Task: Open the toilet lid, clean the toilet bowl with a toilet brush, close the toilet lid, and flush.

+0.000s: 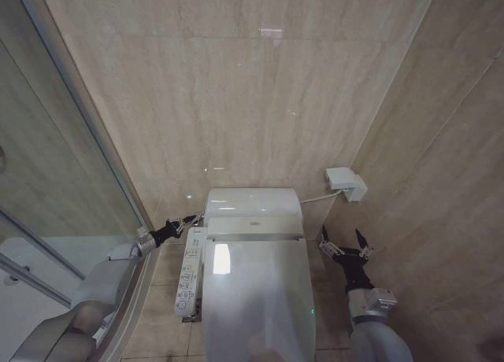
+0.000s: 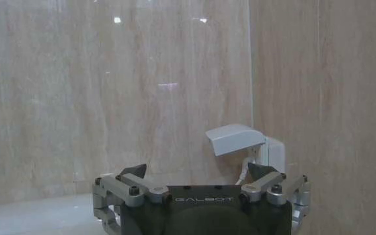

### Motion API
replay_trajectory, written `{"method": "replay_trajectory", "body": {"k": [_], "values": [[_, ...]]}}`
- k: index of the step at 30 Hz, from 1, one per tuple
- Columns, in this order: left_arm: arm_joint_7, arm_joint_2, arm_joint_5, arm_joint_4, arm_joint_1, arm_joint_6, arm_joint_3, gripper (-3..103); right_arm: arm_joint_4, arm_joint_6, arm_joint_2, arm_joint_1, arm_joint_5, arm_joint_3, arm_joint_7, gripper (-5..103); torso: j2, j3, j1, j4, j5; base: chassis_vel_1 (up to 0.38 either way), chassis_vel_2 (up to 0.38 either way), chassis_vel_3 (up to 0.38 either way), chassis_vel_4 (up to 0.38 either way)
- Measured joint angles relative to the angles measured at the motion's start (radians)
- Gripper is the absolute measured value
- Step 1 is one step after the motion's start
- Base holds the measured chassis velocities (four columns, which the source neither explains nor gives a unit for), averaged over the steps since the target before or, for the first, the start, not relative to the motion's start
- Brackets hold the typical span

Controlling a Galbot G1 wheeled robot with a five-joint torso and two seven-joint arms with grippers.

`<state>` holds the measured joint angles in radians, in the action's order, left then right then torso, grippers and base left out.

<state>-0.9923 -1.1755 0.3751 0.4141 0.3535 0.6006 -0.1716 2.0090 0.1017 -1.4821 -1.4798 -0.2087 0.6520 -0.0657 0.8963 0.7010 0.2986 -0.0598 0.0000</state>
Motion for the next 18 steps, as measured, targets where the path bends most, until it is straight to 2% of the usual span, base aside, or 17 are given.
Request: {"method": "replay_trajectory", "body": {"k": [5, 18], "values": [[-0.018, -0.004, -0.011, -0.006, 0.001, -0.013, -0.005, 0, 0.000, 0.000, 0.000, 0.000, 0.000, 0.000, 0.000, 100, 0.000, 0.000, 0.000, -0.0001, 0.0000, 0.000, 0.000, 0.000, 0.000], [-0.017, -0.012, -0.038, -0.040, 0.013, -0.035, -0.041, 0, 0.000, 0.000, 0.000, 0.000, 0.000, 0.000, 0.000, 100, 0.000, 0.000, 0.000, 0.0000, -0.0001, 0.000, 0.000, 0.000, 0.000]]}}
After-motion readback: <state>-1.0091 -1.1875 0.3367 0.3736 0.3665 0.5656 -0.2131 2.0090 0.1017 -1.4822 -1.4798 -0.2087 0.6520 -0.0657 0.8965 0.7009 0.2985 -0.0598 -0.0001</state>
